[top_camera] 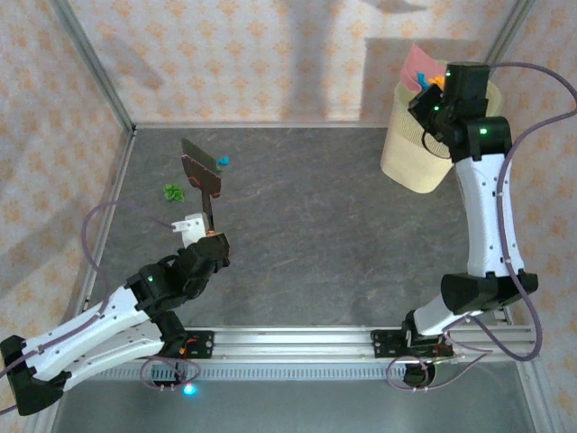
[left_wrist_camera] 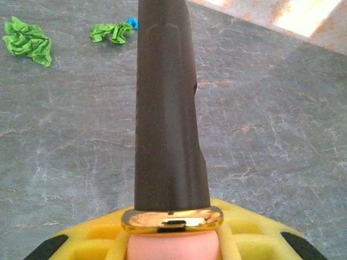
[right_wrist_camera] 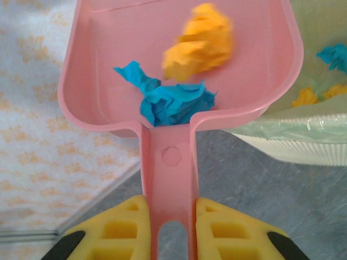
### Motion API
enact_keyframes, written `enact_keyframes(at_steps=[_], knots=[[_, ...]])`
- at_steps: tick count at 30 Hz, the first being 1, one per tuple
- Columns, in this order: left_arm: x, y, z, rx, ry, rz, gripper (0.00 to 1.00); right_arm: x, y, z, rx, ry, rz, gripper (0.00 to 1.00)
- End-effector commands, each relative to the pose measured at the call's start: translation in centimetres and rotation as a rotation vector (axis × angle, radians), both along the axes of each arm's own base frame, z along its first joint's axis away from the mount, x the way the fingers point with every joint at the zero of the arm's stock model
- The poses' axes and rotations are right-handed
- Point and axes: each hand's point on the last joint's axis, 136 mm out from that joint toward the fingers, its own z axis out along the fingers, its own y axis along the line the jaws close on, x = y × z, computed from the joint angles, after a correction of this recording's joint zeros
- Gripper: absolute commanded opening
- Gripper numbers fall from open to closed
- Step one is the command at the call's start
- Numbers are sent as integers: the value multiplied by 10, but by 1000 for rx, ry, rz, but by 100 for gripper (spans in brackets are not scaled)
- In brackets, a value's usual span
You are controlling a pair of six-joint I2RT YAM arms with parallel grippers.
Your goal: Sweep away the paper scraps from the table
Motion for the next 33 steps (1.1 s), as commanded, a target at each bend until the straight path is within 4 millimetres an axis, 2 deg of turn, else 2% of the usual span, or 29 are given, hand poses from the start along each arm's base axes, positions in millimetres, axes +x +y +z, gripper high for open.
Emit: enact_keyframes(at_steps=[1, 5, 9, 16, 25, 33], knots=[[0, 0, 17, -43, -38, 14, 0, 2, -4, 11, 215, -2, -25, 0], [0, -1, 17, -49, -36, 9, 0, 10, -17, 18, 350, -25, -66, 0], [0, -2, 17, -52, -35, 6, 0, 19, -17, 29, 492, -56, -56, 0], [-1, 0, 18, -58, -41, 10, 0, 24, -18, 40, 571, -56, -62, 0], [-2, 2, 19, -61, -43, 13, 0, 32, -21, 13, 708, 41, -157, 0], [-2, 2, 19, -67, -44, 12, 0, 36, -26, 7, 801, 23, -226, 0]])
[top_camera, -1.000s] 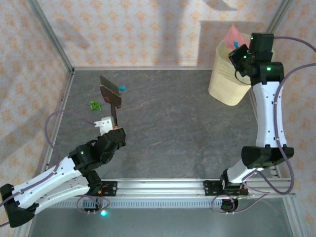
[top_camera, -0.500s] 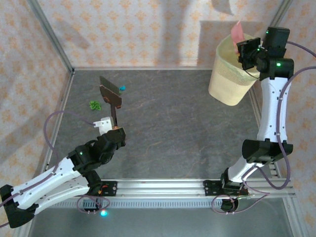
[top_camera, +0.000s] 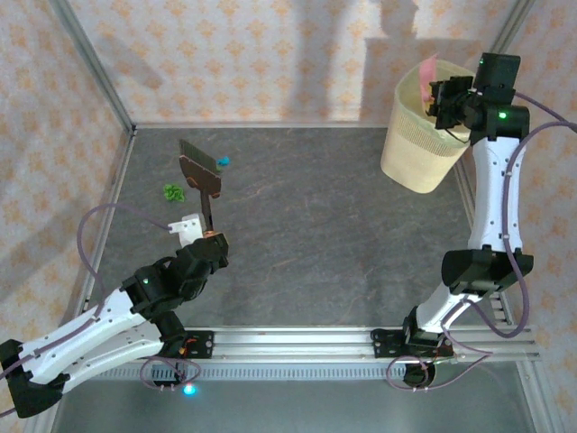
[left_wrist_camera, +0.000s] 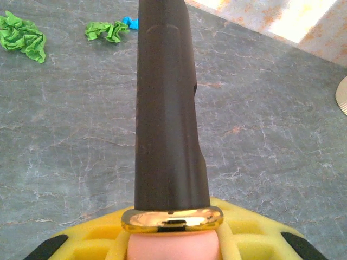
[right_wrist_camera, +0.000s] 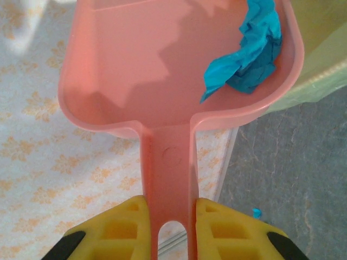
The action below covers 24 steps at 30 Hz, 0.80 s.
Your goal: Sweep away the paper scraps from the table
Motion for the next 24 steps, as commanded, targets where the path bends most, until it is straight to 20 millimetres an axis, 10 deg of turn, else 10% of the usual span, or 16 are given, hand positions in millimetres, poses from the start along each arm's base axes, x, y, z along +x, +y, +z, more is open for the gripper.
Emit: enact_keyframes(at_steps=[1, 15, 24], knots=[[1, 1, 14, -22, -35, 13, 0, 1, -4, 14, 67, -56, -46, 0], [1, 1, 14, -24, -36, 15, 0, -10, -7, 27, 74, -129, -78, 0], [0, 10, 16, -3, -50, 47, 0, -54, 12, 62, -241, -250, 11, 0]])
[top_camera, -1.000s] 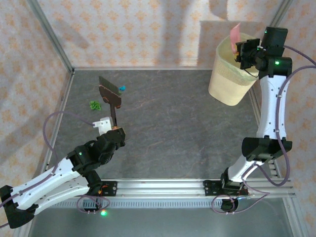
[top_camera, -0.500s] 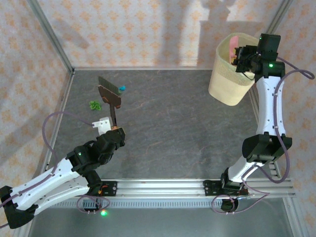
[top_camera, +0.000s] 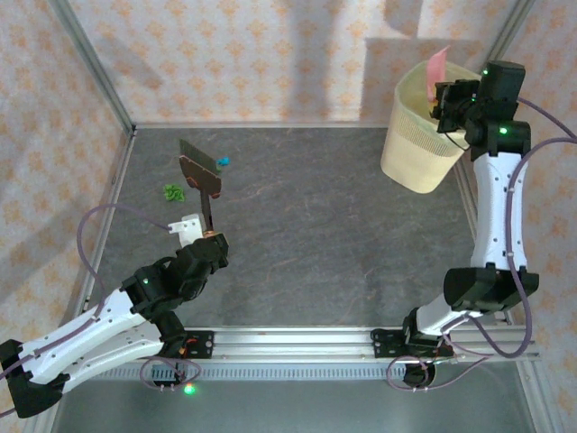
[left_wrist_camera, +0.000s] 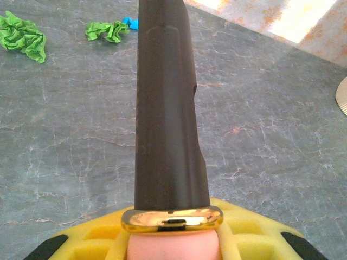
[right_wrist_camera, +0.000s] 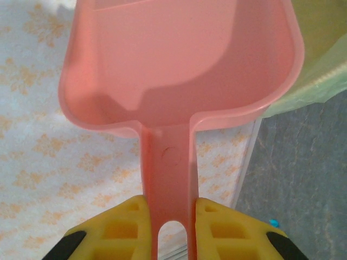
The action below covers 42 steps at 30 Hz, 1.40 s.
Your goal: Sweep away the paper scraps from the table
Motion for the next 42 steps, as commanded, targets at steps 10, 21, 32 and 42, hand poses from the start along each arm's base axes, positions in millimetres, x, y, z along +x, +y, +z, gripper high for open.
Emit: enact_keyframes(at_steps=[10, 21, 32, 42], knots=[[-6, 45, 30, 35, -125, 172, 0, -116, 126, 48, -630, -408, 385, 0], [-25, 95, 50, 28, -210, 363, 0, -161, 251, -119, -1100, -488, 861, 0], [-5, 82, 82, 45, -134, 388, 0, -200, 315, -283, -1367, -548, 1290, 0], [45, 77, 64, -211, 205, 397, 0, -209, 331, -332, -1321, -496, 1410, 0]])
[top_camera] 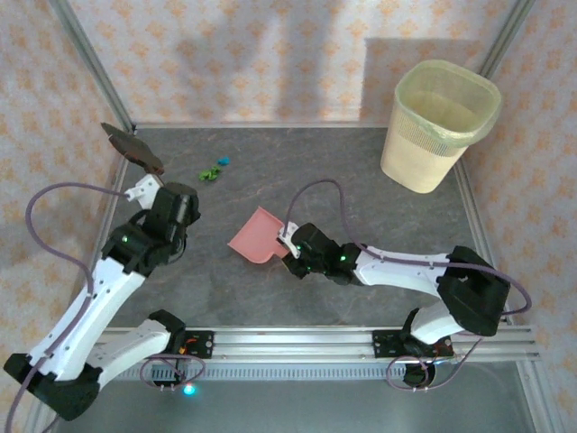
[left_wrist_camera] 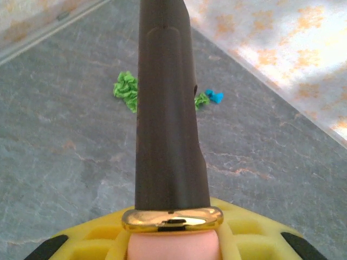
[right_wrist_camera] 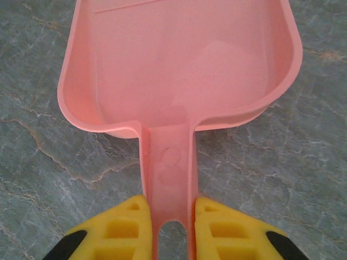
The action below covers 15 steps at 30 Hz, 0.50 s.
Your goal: Sweep away the paper scraps from the table
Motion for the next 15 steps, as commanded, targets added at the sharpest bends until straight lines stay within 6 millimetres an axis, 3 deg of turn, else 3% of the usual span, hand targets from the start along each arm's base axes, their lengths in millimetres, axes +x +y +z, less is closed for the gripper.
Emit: enact_keyframes(at_steps=[1, 4, 8, 15], knots=[[9, -6, -13, -208, 70, -36, 0, 4, 11, 13, 59, -48, 18, 0], [25, 4, -25, -406, 58, 15, 0, 2, 12, 13, 67, -41, 23, 0], [41, 19, -30, -535, 22, 83, 0, 2, 11, 13, 70, -47, 25, 0], [62, 44, -40, -649, 17, 174, 0, 2, 12, 9, 60, -43, 30, 0]])
